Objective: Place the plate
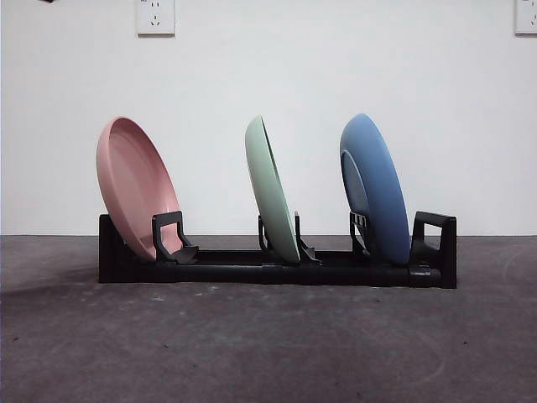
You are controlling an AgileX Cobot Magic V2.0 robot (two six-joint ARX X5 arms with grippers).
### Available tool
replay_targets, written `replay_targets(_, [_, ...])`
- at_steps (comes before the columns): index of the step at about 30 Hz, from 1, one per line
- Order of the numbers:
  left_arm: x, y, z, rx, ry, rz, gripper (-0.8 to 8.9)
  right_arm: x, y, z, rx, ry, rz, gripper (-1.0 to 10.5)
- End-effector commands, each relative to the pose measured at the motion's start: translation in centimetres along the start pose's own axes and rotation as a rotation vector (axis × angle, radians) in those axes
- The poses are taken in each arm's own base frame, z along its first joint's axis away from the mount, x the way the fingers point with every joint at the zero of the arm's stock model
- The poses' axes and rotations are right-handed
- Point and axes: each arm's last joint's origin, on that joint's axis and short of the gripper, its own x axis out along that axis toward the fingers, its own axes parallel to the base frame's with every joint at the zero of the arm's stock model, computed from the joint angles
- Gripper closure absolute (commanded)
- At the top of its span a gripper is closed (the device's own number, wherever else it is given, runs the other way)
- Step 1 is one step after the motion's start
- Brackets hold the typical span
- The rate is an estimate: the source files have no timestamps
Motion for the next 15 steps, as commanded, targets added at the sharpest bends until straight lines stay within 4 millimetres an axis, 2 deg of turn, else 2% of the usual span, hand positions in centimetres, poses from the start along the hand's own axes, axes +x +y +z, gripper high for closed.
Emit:
replay_targets(1, [0.35, -0.53, 0.43, 0.077, 0.036, -0.086, 8.04, -0.09, 0.23, 0.41, -0.082, -0.005, 0.017, 9.3])
replay_targets(9, [0.52, -0.87, 0.38, 0.185, 0.036, -0.11, 8.0, -0.01, 0.44, 0.37, -0.092, 0.0, 0.033, 9.3])
replay_targets(12, [0.52, -0.87, 0.38, 0.188, 0.035, -0.11, 7.08, 0.01, 0.47, 0.36, -0.093, 0.001, 0.036, 8.5])
replay_targets(15, [0.52, -0.87, 0.38, 0.187, 0.035, -0.11, 5.31, 0.02, 0.47, 0.36, -0.092, 0.002, 0.036, 6.5])
